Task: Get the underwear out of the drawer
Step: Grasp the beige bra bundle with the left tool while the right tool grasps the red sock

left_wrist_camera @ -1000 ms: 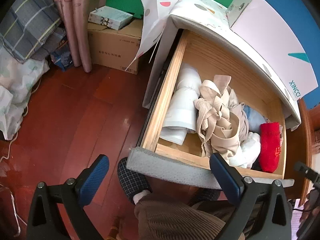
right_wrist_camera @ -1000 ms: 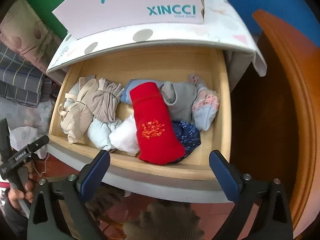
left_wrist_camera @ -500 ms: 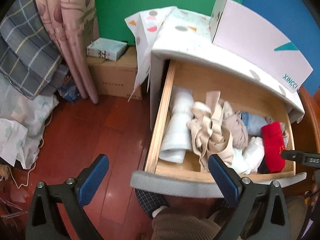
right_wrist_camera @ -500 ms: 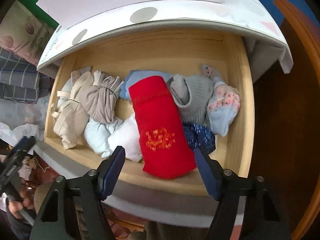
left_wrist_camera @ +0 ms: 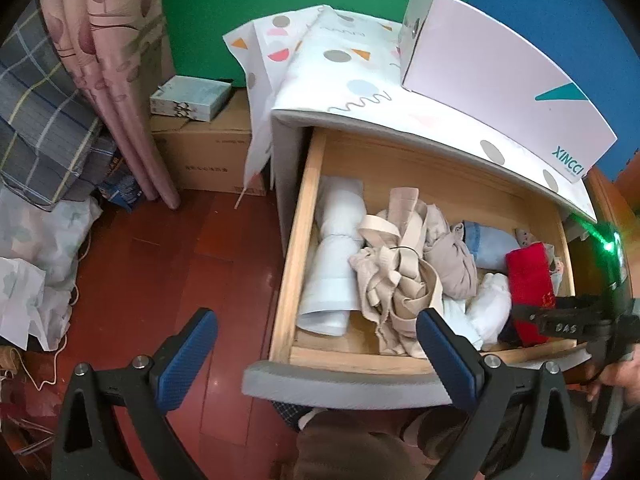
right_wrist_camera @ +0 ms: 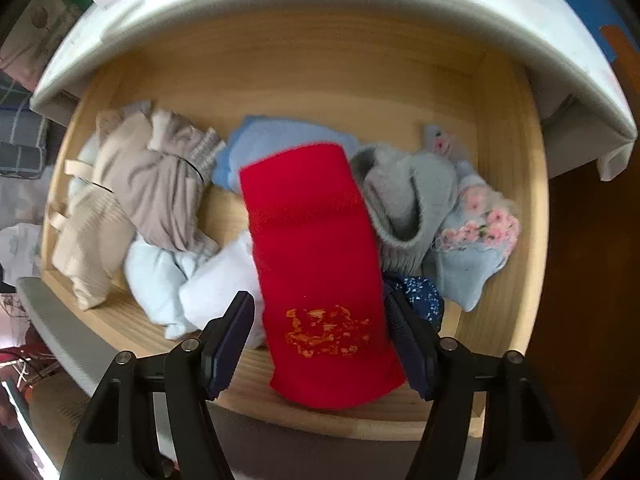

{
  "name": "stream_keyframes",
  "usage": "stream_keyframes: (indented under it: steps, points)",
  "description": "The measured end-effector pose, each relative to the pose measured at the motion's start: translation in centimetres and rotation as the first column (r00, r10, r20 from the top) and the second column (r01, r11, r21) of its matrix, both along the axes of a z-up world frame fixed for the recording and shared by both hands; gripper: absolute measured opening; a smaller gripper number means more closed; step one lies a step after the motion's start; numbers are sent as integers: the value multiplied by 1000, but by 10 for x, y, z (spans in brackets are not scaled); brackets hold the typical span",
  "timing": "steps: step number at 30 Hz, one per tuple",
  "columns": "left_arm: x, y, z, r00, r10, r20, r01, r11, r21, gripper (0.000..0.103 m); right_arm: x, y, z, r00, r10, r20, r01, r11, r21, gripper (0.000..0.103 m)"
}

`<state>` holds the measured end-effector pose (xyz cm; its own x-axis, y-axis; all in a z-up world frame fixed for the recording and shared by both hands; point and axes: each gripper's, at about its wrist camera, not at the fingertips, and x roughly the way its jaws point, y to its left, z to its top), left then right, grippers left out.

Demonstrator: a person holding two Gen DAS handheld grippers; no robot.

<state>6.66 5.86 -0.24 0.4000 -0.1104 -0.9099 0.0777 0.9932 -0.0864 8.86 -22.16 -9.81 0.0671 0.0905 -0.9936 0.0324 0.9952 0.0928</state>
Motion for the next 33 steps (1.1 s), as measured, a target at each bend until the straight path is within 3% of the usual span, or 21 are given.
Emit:
stream_keyframes:
  steps: [7,12,22,29,33]
  points:
    - [10,-18,-8,999,-34,-26,34,999,17,102,-6,-6,-5,1000,-16,5,16,1000,18,48]
    - [17,-25,-11,998,-44,-48,43,999,-12,102,-14,-17,3,997,-61,53,59,997,45,40]
    - [33,-43,-12,990,-84,-110,80,996,-37,102,-46,-51,42,974,-170,153,165,985,46,38]
    - [49,-59,-28,970,-103,-219,87,993,-80,102,-57,-61,40,967,-206,151,192,976,99,38]
    - [64,-64,-40,961,-95,-260,83,995,-56,101,-62,-65,36,967,-203,151,189,977,102,39]
